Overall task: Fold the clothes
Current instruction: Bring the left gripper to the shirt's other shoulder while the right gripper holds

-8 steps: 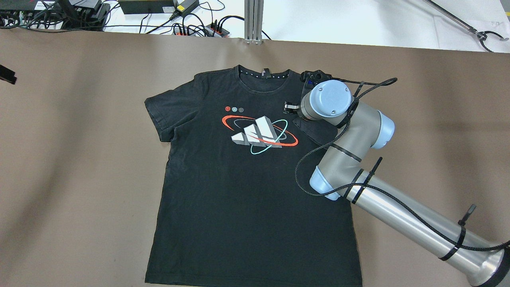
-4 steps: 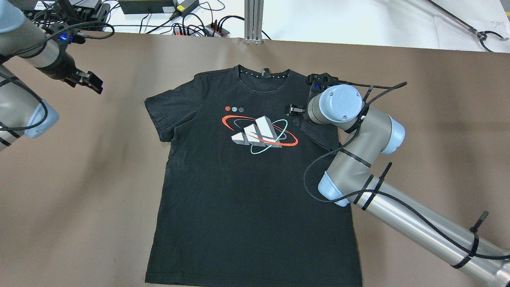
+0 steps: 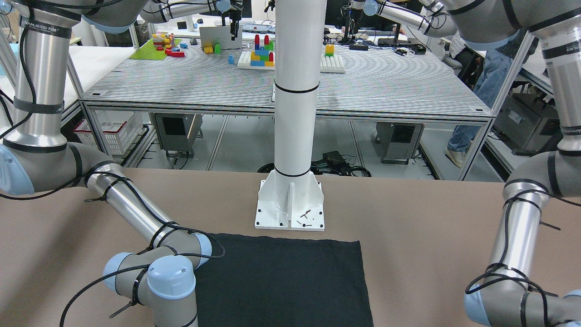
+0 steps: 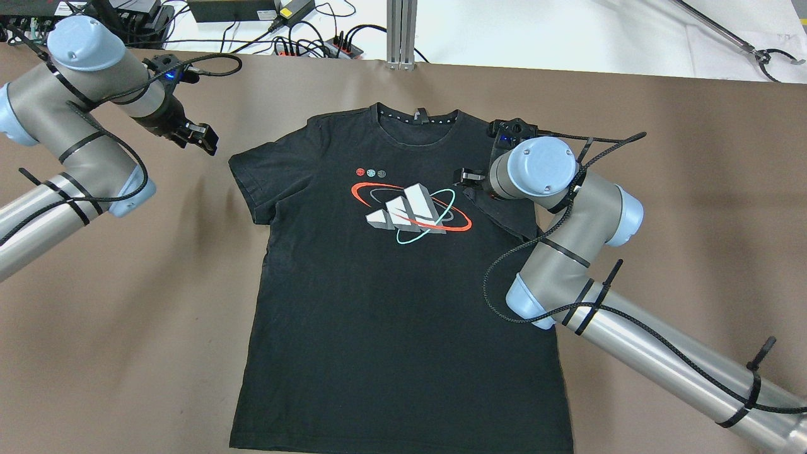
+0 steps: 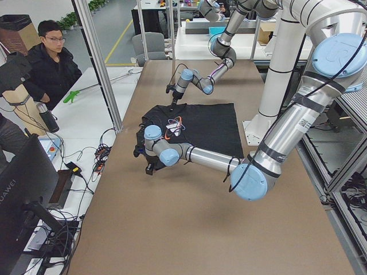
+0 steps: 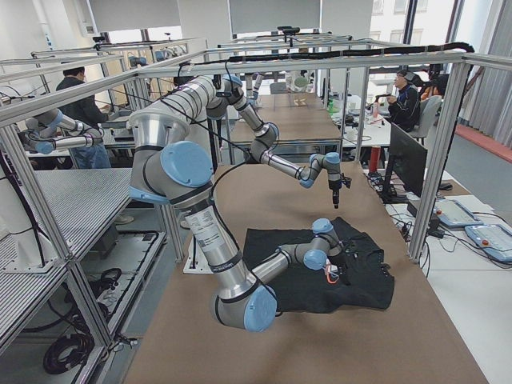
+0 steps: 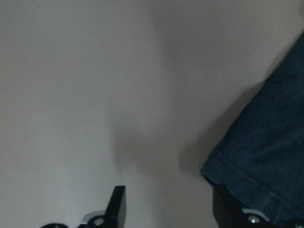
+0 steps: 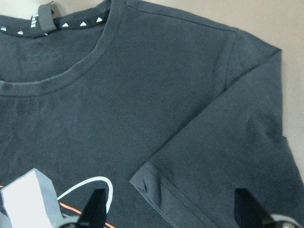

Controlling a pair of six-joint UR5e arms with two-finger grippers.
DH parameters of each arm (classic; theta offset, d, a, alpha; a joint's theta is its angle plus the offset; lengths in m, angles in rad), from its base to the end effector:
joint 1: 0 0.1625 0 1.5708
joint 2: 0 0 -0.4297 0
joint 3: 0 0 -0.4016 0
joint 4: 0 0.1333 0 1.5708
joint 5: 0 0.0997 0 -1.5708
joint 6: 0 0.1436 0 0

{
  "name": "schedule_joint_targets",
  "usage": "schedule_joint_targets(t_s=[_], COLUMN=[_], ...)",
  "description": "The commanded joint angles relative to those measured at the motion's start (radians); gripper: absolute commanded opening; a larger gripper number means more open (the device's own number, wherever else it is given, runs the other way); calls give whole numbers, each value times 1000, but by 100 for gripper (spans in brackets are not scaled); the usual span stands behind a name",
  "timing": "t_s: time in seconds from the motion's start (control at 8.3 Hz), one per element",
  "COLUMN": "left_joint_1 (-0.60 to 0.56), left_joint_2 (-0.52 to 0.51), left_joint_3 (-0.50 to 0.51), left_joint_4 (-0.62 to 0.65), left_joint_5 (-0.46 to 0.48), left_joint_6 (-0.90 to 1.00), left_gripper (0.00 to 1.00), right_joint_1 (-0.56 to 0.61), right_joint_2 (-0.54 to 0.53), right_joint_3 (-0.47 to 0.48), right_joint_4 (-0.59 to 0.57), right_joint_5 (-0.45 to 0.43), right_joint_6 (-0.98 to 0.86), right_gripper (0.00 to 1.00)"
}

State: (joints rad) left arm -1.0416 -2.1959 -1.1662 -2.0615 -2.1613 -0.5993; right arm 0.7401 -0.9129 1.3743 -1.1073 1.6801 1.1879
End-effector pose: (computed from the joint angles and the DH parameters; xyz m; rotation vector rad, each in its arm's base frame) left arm 0.3562 -0.7147 0.4484 0.2806 0.8457 0.1445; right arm -0.5087 -0.6239 0.3300 0.4076 -0.8390 0.2805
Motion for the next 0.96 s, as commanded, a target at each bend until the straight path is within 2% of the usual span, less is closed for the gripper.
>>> schedule_joint_targets(t_s=[0.0, 0.24, 0.84], left_joint_1=[37, 48, 51], left_joint_2=[-93, -93, -96], left_joint_3=[135, 146, 188], left_joint_4=[-59, -59, -101], left_joint_5=[0, 0, 0], left_joint_6=[-39, -39, -40], left_gripper=[57, 49, 41], right_joint_1=[-1, -2, -16], right_joint_2=[-4, -7, -15], right_joint_3=[0, 2, 3], right_joint_4=[1, 1, 1], right_joint_5=[0, 0, 0], right_joint_6=[4, 7, 7], right_gripper=[95, 95, 95])
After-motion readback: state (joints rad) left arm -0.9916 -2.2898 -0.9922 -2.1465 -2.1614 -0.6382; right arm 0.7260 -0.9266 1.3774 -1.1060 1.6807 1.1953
